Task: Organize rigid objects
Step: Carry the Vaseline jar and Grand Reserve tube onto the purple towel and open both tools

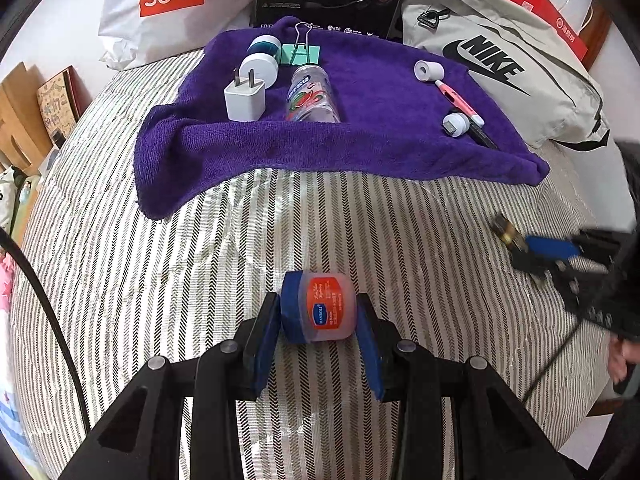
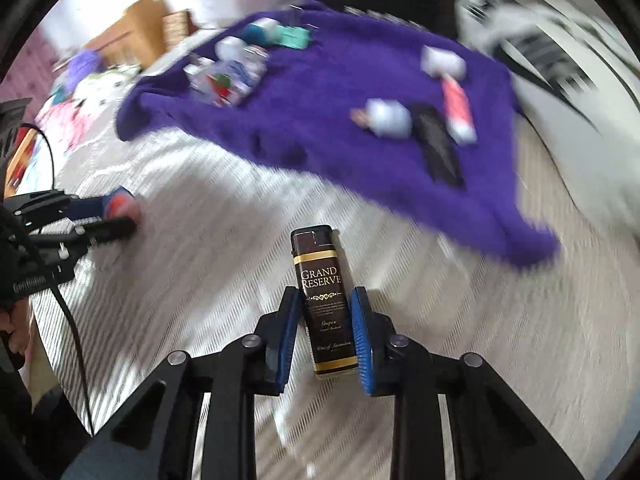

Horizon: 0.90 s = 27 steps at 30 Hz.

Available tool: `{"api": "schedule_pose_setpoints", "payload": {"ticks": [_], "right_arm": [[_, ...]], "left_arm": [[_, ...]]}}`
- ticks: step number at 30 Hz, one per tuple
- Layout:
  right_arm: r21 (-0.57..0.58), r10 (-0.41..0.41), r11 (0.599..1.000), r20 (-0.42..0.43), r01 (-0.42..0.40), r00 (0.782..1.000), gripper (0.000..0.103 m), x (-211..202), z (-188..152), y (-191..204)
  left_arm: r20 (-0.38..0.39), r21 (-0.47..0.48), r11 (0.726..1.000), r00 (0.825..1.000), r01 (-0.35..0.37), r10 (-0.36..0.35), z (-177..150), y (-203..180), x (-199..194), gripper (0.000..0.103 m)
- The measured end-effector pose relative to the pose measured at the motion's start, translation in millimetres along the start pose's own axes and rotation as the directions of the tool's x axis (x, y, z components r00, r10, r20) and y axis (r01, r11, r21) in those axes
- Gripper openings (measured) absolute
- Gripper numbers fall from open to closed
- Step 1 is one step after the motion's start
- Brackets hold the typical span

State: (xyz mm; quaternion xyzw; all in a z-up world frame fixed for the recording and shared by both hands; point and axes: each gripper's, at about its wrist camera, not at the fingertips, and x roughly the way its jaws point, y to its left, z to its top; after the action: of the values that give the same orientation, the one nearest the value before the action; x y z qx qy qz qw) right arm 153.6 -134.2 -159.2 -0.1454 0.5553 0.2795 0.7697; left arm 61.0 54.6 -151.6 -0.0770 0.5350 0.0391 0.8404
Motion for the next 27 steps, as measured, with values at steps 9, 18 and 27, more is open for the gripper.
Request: {"api": "schedule_pose_setpoints", "payload": {"ticks": [9,18,27], "right_arm": [[0.018,-0.072,0.997,-0.03,0.072,0.997,0.027,-5.6,-21.8,23.7],[-0.05,-0.02,0.999,-0.01,0.019,1.0,0.024,-2.0,-11.9,20.1],[-0.058,-0.046,0.997,-0.01,0.045,0.999,0.025,-1.2,-17.7,26.2]], "left_arm": [[0.001,0.023,0.999,1.0,-0.03,0.03,0.1,-5.8,1.8,0.036],[0.007,0.021,0.999,0.999,-0.033,0.033,-0.5,-7.1,2.0,0.036],[0.006,0.088,0.993,0.997,-0.081,0.081,-2.5,-22.1,4.4,0.035]]}}
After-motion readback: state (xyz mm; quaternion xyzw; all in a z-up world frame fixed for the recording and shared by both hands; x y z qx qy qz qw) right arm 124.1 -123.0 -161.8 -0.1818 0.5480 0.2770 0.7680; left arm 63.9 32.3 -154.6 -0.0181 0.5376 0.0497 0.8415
